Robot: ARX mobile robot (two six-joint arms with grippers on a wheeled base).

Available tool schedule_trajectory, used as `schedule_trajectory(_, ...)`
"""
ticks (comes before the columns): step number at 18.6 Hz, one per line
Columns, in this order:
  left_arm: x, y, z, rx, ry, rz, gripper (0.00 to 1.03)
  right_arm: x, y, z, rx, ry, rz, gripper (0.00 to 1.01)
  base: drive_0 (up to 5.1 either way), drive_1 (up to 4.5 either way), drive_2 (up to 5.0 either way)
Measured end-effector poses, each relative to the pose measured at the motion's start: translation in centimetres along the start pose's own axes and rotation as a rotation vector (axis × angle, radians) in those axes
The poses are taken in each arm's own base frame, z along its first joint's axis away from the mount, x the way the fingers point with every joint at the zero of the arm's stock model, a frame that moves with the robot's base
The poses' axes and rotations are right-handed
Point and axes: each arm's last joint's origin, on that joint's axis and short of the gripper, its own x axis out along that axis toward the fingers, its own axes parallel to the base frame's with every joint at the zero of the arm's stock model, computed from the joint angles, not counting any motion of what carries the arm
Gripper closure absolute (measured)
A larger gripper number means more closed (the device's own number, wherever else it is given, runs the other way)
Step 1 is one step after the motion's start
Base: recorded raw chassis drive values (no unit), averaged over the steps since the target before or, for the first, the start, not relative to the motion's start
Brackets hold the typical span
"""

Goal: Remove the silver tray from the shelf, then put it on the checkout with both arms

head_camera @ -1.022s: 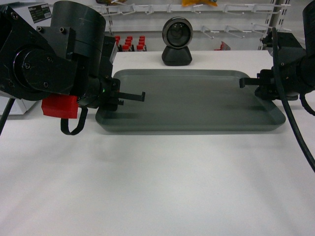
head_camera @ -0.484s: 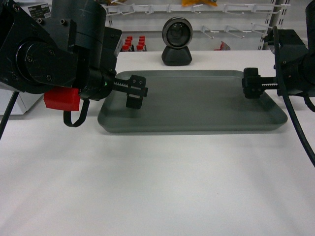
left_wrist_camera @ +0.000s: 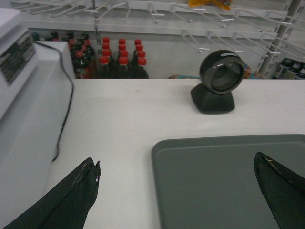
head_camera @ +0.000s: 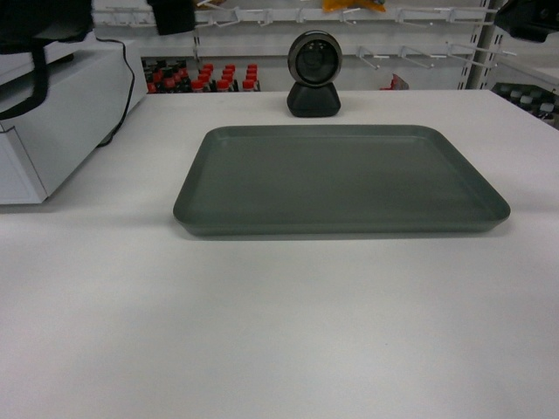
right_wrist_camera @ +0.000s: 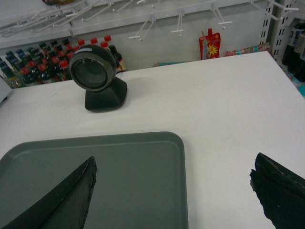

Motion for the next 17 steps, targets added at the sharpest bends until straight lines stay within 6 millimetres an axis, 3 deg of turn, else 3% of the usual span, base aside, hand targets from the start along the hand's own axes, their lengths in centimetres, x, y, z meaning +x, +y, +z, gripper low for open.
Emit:
schedule_trajectory(6, -4.9, 3.0, 1.6, -0.020, -0.080, 0.081, 0.05, -6.2, 1.0, 1.3, 0.027, -0.155, -0.029, 0.03, 0.0, 0.00, 0.0)
schedule_trajectory(7, -5.5, 3.3, 1.8, -0.007, -0.141, 0.080, 0.09, -7.7, 1.4, 1.5, -0.006, -0.239, -0.065, 0.09, 0.0, 0.00, 0.0)
schedule_trajectory(9, -7.0, 4.1, 0.5, 0.038, -0.187, 0.082, 0.26, -10.3, 1.7, 0.0, -0.094, -0.281, -0.114, 0.26, 0.0, 0.00, 0.0)
schedule_trajectory(11, -9.8, 5.2, -3.0, 0.075, -0.151, 0.089, 0.52, -13.1, 1.4, -3.8, -0.156, -0.231, -0.128, 0.51, 0.0, 0.00, 0.0)
schedule_trajectory(15, -13.4, 6.3, -5.8, 0.079, -0.152, 0.092, 0.94, -16.5, 0.0, -6.9, -0.175, -0.229, -0.145, 0.94, 0.0, 0.00, 0.0)
schedule_trajectory(16, -14.1, 6.5, -6.4, 0.078, -0.150, 0.088, 1.01, -17.1, 0.0, -7.6, -0.178, -0.226, -0.140, 0.99, 0.0, 0.00, 0.0)
schedule_trajectory(17, -14.7, 6.5, -6.9, 0.084, -0.147, 0.082, 1.01, -17.6, 0.0, -8.1, -0.180, -0.222, -0.139, 0.99, 0.0, 0.00, 0.0)
